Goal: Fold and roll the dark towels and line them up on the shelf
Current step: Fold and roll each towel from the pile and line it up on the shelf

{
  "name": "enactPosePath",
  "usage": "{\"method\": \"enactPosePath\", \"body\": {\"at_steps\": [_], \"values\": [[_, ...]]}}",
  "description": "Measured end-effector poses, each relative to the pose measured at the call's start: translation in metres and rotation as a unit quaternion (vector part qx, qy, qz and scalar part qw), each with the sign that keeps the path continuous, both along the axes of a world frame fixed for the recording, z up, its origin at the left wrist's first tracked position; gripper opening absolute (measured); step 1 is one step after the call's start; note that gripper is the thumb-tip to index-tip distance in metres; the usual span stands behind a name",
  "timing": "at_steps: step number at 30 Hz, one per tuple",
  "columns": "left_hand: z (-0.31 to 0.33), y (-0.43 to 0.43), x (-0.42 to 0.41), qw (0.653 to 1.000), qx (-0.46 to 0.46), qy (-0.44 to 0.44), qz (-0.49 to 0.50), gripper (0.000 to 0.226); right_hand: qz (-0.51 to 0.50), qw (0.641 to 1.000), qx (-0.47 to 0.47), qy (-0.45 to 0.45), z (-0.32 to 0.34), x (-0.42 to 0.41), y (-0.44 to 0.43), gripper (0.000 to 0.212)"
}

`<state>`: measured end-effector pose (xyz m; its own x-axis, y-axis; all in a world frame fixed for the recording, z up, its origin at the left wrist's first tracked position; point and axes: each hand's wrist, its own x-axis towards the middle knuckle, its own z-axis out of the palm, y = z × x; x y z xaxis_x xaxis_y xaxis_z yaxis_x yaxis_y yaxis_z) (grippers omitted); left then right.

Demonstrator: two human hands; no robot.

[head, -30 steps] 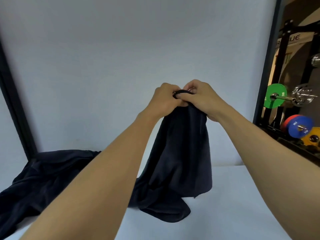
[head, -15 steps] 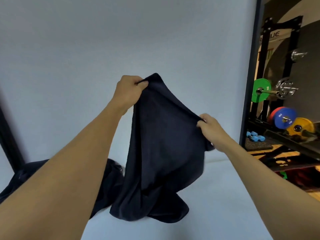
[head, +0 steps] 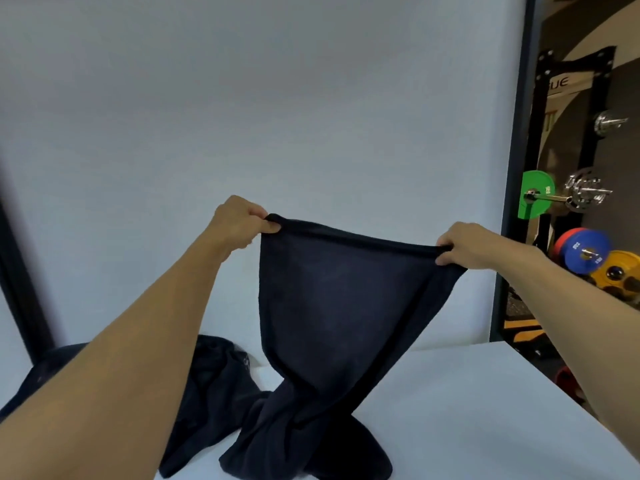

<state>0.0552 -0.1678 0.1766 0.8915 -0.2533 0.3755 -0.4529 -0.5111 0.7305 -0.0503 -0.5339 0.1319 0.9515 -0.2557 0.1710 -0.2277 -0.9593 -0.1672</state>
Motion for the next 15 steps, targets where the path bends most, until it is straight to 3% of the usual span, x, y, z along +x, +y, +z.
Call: {"method": "enactPosePath", "body": {"at_steps": [2,5,10,15], "values": [[0.014,-0.011,0.014,0.998,-0.061,0.015,0.026,0.011,-0.025,0.998,-0.054,-0.027,0.029,0.014,-0.003,0.005],[0.047,-0.031,0.035,0.974,-0.226,0.009,0.030,0.016,-0.095,0.977,-0.089,-0.172,0.078,0.037,0.000,0.014],[0.112,-0.043,0.038,0.916,-0.391,-0.083,0.019,0.006,-0.057,0.911,0.071,-0.403,0.149,0.051,0.012,0.022],[0.154,-0.021,-0.005,0.892,-0.431,-0.136,0.015,0.016,0.009,0.841,0.115,-0.528,0.194,0.019,0.026,0.020]]}}
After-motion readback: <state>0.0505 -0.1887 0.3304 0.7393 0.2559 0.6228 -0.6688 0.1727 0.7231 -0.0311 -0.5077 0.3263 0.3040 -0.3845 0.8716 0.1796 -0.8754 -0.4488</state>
